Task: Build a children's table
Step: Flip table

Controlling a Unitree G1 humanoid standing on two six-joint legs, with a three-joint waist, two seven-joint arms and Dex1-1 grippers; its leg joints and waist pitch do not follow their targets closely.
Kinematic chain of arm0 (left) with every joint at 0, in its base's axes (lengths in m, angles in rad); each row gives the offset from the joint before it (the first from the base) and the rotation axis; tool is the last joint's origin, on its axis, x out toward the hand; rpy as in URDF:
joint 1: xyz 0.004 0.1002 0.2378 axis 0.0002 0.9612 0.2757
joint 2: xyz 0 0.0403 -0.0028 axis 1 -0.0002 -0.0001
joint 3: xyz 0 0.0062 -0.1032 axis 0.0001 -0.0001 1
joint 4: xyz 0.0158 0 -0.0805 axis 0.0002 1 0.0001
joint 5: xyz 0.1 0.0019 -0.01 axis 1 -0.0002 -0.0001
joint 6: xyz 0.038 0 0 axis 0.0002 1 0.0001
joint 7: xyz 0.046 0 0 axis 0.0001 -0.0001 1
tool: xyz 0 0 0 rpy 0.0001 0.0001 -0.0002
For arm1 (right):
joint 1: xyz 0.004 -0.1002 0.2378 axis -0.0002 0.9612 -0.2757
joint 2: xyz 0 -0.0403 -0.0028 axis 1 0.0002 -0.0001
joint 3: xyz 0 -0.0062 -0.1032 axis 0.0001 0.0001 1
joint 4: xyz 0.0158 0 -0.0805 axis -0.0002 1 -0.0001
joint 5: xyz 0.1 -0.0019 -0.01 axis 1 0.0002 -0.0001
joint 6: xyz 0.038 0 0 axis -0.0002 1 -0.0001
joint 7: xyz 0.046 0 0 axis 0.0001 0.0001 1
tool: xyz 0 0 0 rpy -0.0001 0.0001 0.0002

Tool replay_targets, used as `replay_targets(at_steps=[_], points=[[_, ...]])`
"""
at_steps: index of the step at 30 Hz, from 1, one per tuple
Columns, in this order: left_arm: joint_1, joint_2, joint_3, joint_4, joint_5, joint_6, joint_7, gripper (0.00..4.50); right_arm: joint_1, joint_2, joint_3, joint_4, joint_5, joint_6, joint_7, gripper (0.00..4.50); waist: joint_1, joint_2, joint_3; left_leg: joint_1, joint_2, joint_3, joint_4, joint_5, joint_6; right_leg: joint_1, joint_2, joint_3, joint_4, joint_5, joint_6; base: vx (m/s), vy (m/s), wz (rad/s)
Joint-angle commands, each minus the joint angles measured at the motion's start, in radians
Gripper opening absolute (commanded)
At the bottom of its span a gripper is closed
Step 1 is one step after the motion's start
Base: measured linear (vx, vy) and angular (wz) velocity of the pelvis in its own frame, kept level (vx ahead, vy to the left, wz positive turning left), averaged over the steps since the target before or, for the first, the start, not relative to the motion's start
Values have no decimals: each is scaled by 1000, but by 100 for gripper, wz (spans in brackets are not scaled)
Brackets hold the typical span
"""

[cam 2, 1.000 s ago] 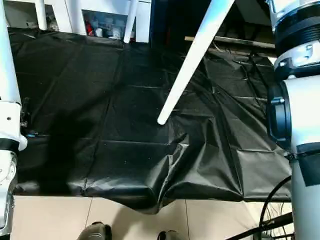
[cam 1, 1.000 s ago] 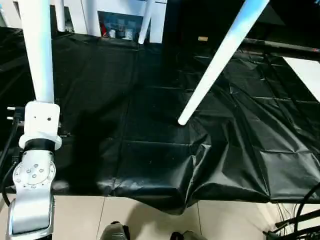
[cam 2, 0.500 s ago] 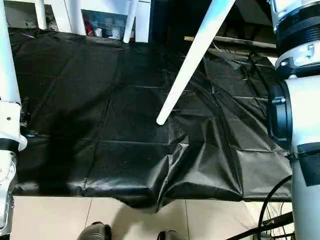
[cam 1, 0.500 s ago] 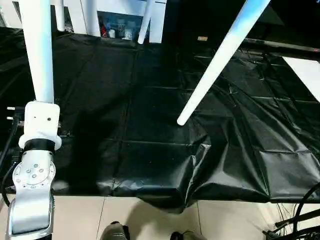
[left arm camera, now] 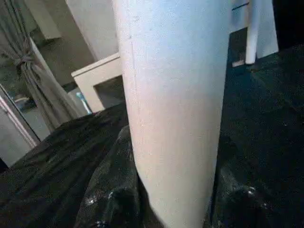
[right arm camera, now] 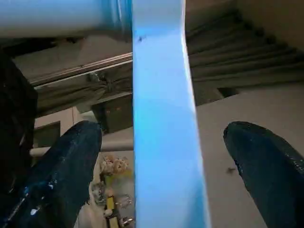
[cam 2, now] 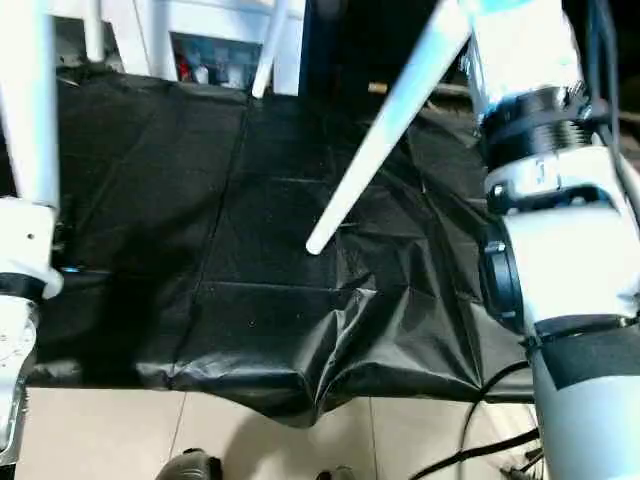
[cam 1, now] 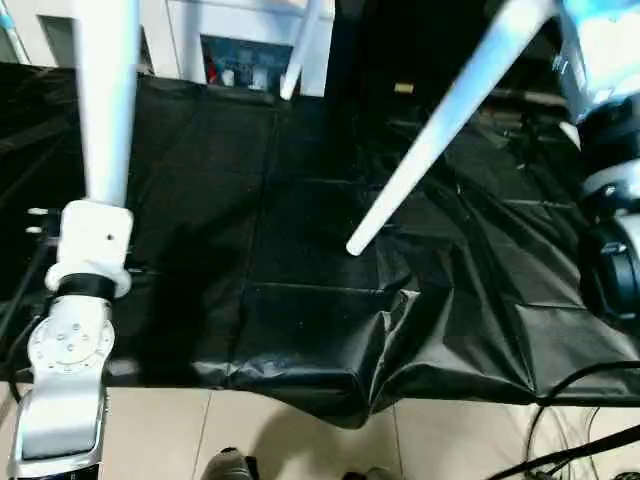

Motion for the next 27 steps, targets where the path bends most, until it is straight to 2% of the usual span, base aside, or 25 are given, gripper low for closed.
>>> replay_targets(at_steps=[1, 4, 5, 7, 8, 9, 11, 13, 15, 16, 18, 19, 20, 21, 22, 23, 25, 26, 27], points=[[6, 21, -26, 10, 34, -8, -23, 141, 13, -14, -19, -26, 19, -5, 17, 450, -15, 41, -75, 55, 37, -31, -101, -587, -97, 3, -56, 30, -82, -376, -151, 0, 0, 0], [5, 27, -28, 18, 30, -15, -28, 141, 22, -5, -33, -39, 58, -5, 42, 450, -19, 40, -78, 56, 35, -33, -101, -597, -94, 4, -59, 31, -85, -388, -143, 0, 0, 0], [2, 26, -27, 23, 25, -16, -29, 141, 27, -3, -35, -52, 82, -6, 67, 450, -20, 45, -78, 55, 35, -34, -100, -592, -93, 4, -59, 31, -85, -381, -147, 0, 0, 0], [-1, 26, -26, 26, 22, -16, -30, 141, 32, -1, -36, -64, 103, -7, 88, 450, -25, 42, -79, 54, 35, -34, -100, -589, -85, 5, -60, 31, -85, -371, -152, 0, 0, 0], [-4, 28, -27, 34, 17, -15, -29, 141, 51, 6, -41, -109, 157, 7, 132, 450, -27, 42, -79, 52, 34, -33, -101, -586, -79, 9, -59, 30, -86, -368, -153, 0, 0, 0], [-4, 30, -29, 38, 16, -15, -28, 141, 67, 15, -51, -150, 207, 49, 161, 450, -26, 42, -79, 51, 35, -34, -100, -573, -76, 9, -60, 31, -85, -363, -153, 0, 0, 0], [-5, 32, -31, 50, 12, -14, -26, 141, 112, 40, -75, -276, 356, 217, 232, 450, -25, 43, -82, 53, 35, -35, -103, -546, -64, 16, -60, 33, -86, -337, -154, 0, 0, 0], [-5, 34, -31, 55, 11, -16, -26, 141, 124, 43, -77, -305, 388, 264, 248, 450, -23, 45, -86, 54, 36, -34, -104, -514, -60, 17, -57, 32, -81, -299, -169, 0, 0, 0], [-2, 37, -31, 77, 9, -22, -25, 141, 196, 33, -44, -417, 451, 400, 293, 450, -17, 50, -86, 57, 37, -32, -104, -501, -63, 16, -59, 33, -81, -287, -177, 0, 0, 0], [0, 40, -33, 90, 10, -29, -25, 141, 241, 27, -21, -464, 465, 456, 304, 450, -16, 49, -84, 57, 36, -31, -105, -499, -65, 16, -58, 34, -83, -290, -173, 0, 0, 0], [1, 43, -35, 113, 10, -39, -25, 141, 314, 22, 17, -505, 451, 503, 300, 450, -13, 51, -87, 57, 35, -34, -108, -493, -77, 18, -59, 32, -83, -295, -163, 0, 0, 0], [2, 44, -36, 117, 10, -40, -25, 141, 324, 23, 21, -506, 447, 510, 295, 450, -13, 48, -90, 57, 34, -32, -108, -492, -78, 19, -60, 32, -86, -296, -160, 0, 0, 0], [3, 46, -39, 130, 11, -47, -26, 141, 360, 29, 32, -517, 433, 541, 276, 450, -13, 49, -91, 61, 34, -33, -106, -515, -89, 15, -62, 31, -89, -338, -155, 0, 0, 0], [3, 48, -40, 138, 10, -51, -27, 141, 381, 33, 35, -528, 427, 568, 263, 450, -13, 49, -91, 61, 34, -33, -106, -515, -89, 15, -62, 31, -89, -338, -155, 0, 0, 0], [3, 51, -44, 155, 10, -58, -31, 141, 425, 43, 48, -532, 391, 581, 237, 450, -12, 48, -92, 62, 33, -34, -106, -520, -90, 15, -62, 31, -93, -356, -150, 0, 0, 0], [0, 56, -46, 184, 8, -71, -36, 141, 505, 65, 69, -540, 349, 624, 183, 450, -11, 49, -91, 61, 31, -34, -106, -516, -94, 12, -62, 33, -96, -368, -140, 0, 0, 0], [-5, 56, -43, 229, -14, -92, -54, 141, 607, 112, 77, -516, 324, 664, 89, 450, -15, 46, -86, 62, 25, -34, -108, -539, -97, 9, -64, 31, -109, -437, -120, 0, 0, 0], [-8, 55, -40, 255, -29, -103, -65, 141, 658, 135, 79, -503, 316, 684, 42, 450, -16, 48, -84, 75, 23, -38, -107, -579, -104, 3, -64, 27, -122, -514, -100, 0, 0, 0], [-9, 54, -38, 266, -38, -106, -72, 141, 678, 143, 80, -498, 313, 686, 27, 450, -17, 51, -83, 81, 24, -40, -108, -609, -109, 1, -64, 23, -127, -546, -93, 0, 0, 0]])
